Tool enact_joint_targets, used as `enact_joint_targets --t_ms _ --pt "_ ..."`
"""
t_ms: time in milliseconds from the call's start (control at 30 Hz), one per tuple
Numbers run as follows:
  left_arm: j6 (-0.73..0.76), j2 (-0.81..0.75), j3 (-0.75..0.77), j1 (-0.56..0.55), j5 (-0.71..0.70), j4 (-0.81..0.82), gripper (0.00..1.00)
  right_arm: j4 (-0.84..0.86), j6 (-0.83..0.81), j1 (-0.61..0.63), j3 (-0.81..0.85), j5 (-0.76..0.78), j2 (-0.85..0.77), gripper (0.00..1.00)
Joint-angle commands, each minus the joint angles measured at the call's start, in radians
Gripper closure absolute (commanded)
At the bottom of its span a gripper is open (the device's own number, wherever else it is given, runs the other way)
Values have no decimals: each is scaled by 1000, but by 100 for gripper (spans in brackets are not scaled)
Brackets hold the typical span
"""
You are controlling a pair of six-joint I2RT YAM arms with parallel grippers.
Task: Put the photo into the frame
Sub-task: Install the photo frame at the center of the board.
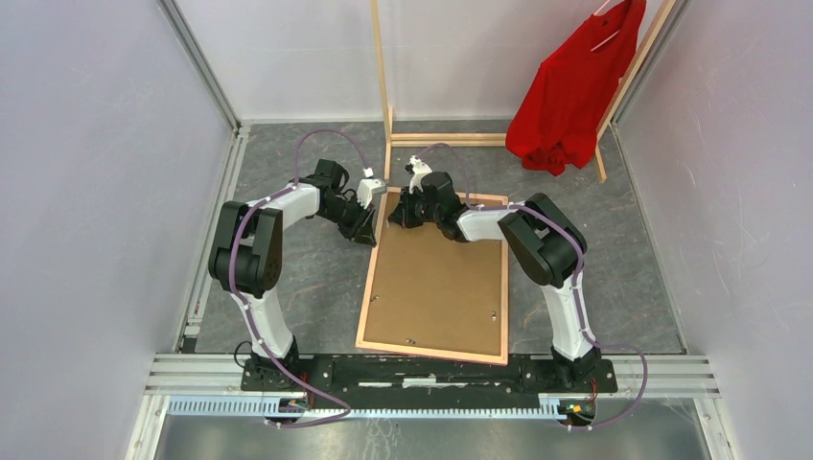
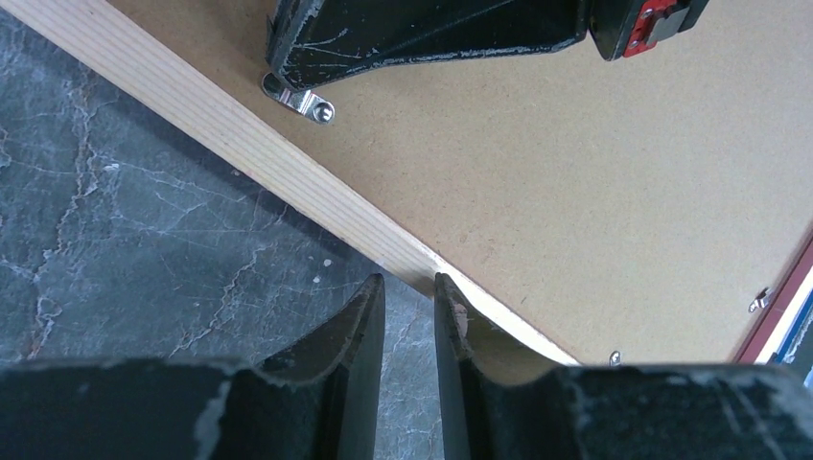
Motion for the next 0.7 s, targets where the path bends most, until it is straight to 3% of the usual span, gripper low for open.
enact_joint_targets --t_ms 0,667 --pt "3 -23 -19 -10 -10 5 68 8 11 3 31 -18 14 100" --pt "4 -24 -23 -14 -21 14 70 37 69 2 28 -73 45 100"
